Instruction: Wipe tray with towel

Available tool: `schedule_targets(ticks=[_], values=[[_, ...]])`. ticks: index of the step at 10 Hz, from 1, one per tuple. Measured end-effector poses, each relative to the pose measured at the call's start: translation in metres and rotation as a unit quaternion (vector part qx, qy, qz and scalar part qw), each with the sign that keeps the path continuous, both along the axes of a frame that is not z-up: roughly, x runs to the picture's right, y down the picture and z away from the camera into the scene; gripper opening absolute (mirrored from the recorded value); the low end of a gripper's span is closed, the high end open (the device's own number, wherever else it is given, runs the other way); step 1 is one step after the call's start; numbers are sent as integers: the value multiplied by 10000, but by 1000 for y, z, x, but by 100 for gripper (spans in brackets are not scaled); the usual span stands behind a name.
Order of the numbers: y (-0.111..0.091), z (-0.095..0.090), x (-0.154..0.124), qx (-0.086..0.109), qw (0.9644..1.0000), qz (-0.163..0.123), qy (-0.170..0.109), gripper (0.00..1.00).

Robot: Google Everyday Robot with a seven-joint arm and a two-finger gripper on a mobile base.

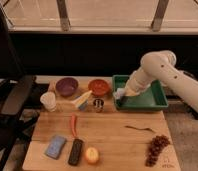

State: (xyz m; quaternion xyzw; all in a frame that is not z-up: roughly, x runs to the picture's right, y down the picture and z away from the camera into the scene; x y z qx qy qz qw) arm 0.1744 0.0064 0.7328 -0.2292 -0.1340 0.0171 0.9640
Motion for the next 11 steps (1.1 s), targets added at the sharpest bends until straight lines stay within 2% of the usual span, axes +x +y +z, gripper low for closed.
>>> schedule_targets(ticks=[2, 4, 6, 8, 9, 10, 11], values=[[-17, -4, 7, 39, 10000, 63, 50, 0], [-17, -4, 7, 38, 10000, 57, 47, 0], [-19, 7, 20, 143, 9987, 103, 482, 0], [-21, 21, 53, 144, 9950, 240, 960, 0], [-20, 33, 73, 97, 9914, 313, 1267, 0], [-20, 38, 81, 68, 9898, 335, 1385, 0], [-17, 53, 97, -21, 9854, 409, 1655, 0]])
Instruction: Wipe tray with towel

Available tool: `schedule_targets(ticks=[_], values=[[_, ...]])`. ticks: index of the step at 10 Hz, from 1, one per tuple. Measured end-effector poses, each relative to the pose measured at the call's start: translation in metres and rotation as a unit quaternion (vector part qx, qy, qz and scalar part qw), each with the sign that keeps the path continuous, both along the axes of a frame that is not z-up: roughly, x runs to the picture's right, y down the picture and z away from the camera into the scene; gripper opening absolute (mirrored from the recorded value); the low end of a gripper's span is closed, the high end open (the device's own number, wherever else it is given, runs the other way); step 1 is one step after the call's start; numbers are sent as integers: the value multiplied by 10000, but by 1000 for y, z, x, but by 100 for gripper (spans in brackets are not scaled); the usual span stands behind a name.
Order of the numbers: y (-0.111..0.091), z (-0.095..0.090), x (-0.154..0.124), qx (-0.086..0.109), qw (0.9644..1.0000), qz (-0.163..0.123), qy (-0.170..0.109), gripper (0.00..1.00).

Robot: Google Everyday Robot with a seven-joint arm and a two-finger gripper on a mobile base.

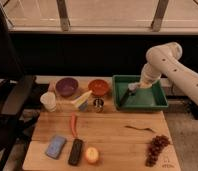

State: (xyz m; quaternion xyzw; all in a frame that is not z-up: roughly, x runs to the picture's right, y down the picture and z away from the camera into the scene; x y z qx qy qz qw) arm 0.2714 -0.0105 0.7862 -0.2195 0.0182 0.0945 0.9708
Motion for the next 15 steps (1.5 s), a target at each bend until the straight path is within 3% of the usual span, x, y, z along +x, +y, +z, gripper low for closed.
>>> schedule_targets(ticks=[3, 5, 9, 15], values=[[19, 36, 34, -170, 9988, 409, 210, 0], [22, 53, 50, -199, 9975, 684, 13, 0], [36, 89, 60, -265, 9941, 960, -433, 0], [37, 92, 61, -275, 9939, 967, -451, 0]])
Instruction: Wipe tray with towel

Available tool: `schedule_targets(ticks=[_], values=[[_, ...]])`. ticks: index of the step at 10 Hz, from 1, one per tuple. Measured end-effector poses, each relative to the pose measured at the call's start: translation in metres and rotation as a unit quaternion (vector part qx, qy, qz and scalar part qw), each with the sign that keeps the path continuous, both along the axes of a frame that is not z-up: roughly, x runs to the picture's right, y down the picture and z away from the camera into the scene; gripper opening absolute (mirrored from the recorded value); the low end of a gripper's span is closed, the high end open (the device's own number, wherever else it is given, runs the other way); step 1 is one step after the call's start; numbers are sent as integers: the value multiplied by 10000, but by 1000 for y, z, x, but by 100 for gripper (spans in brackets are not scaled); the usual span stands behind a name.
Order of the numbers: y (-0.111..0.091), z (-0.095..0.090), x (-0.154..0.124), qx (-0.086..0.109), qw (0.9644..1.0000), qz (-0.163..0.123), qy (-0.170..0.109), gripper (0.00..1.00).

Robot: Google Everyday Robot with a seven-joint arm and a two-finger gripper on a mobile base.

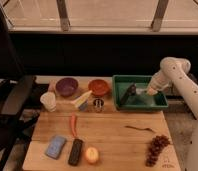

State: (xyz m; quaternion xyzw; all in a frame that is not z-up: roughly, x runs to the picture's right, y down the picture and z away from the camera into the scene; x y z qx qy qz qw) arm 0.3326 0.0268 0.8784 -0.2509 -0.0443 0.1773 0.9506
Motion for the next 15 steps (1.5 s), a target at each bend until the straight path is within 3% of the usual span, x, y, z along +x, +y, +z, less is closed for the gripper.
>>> schedule_targets(ticks=[1, 3, 6, 10, 12, 15], values=[[-1, 3, 1, -28, 9999, 92, -120, 0], [15, 16, 6, -289, 9984, 285, -406, 0], [34, 45, -7, -608, 9962, 107, -607, 0], [46, 49, -15, -805, 9937, -9, -779, 0], [61, 37, -6, -939, 9932, -22, -685, 0], [68, 34, 31, -994, 9949, 68, -156, 0]])
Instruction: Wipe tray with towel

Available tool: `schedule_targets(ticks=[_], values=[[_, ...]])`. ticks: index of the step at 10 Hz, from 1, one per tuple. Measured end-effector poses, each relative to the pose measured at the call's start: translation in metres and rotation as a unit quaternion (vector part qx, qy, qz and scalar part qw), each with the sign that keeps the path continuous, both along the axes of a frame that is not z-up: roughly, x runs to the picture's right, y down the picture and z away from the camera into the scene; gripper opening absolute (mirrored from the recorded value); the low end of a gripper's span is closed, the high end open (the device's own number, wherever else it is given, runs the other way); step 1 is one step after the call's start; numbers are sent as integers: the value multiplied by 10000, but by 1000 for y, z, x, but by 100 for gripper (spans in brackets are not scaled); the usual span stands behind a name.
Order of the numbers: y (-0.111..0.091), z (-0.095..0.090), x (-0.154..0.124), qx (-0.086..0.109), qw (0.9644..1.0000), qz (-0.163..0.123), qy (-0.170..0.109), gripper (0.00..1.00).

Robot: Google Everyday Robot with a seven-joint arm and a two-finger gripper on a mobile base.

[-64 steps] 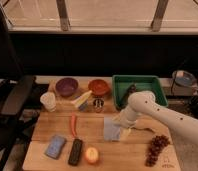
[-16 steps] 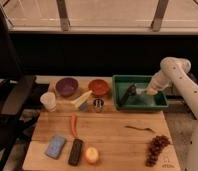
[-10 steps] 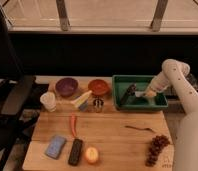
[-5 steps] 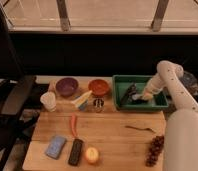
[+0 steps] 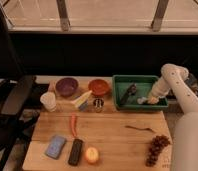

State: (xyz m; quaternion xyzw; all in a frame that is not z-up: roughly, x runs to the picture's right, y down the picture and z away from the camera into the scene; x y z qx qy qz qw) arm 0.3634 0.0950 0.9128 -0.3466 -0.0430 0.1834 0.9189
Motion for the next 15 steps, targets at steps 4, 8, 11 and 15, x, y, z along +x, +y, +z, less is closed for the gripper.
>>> schedule_targets(ticks=[4, 8, 11, 15], values=[[-27, 26, 9, 264, 9991, -63, 311, 0], [-35, 29, -27, 420, 9985, 161, -299, 0], [-8, 14, -40, 49, 9980, 165, -614, 0], [15, 0, -14, -276, 9992, -16, -278, 0]])
